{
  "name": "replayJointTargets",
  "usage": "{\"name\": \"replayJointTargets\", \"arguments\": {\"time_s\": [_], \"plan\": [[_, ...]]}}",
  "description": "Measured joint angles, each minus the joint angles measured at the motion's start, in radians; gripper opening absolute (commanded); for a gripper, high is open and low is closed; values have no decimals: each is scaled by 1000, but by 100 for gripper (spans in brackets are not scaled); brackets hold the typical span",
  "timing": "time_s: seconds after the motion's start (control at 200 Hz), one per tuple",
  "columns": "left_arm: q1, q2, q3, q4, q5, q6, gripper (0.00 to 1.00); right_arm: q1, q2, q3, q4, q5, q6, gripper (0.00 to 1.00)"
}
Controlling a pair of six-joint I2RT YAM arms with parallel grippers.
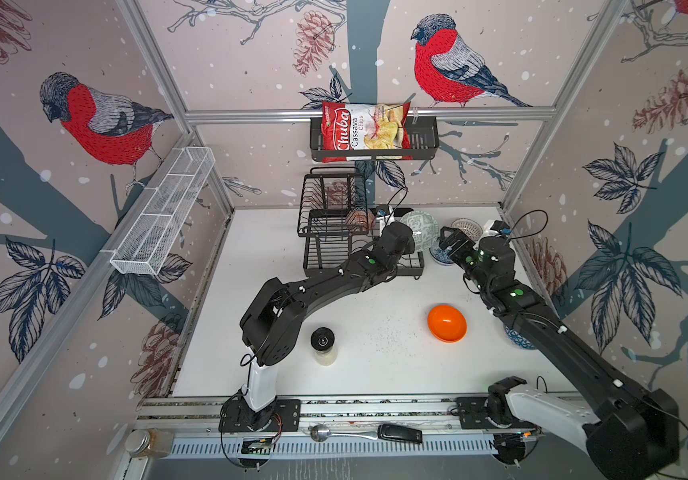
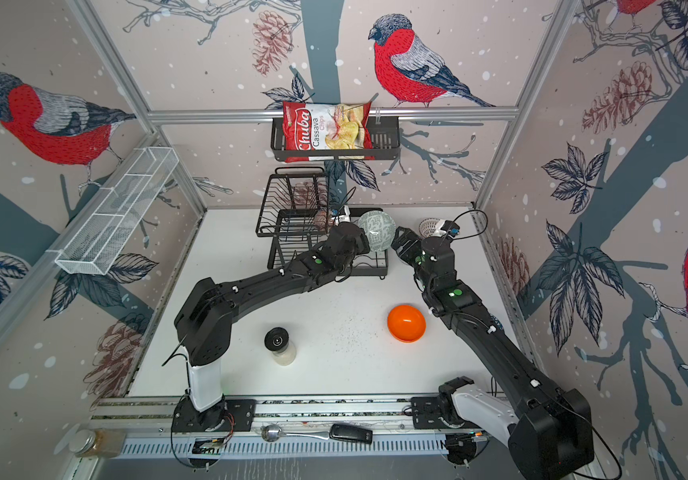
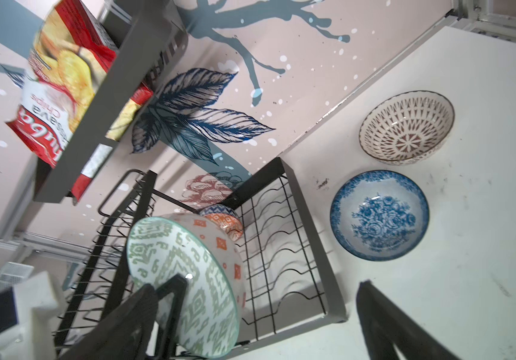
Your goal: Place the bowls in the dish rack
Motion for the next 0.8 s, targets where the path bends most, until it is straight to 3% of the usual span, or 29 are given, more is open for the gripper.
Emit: {"name": "replayJointTargets", "arguments": {"time_s": [0.34, 0.795], "plan": [[0, 6, -23, 195, -159, 119, 0, -9, 13, 55, 103, -109, 200, 100], [0, 71, -61, 422, -280, 291, 0, 27, 192, 164, 299, -253, 423, 100]]}}
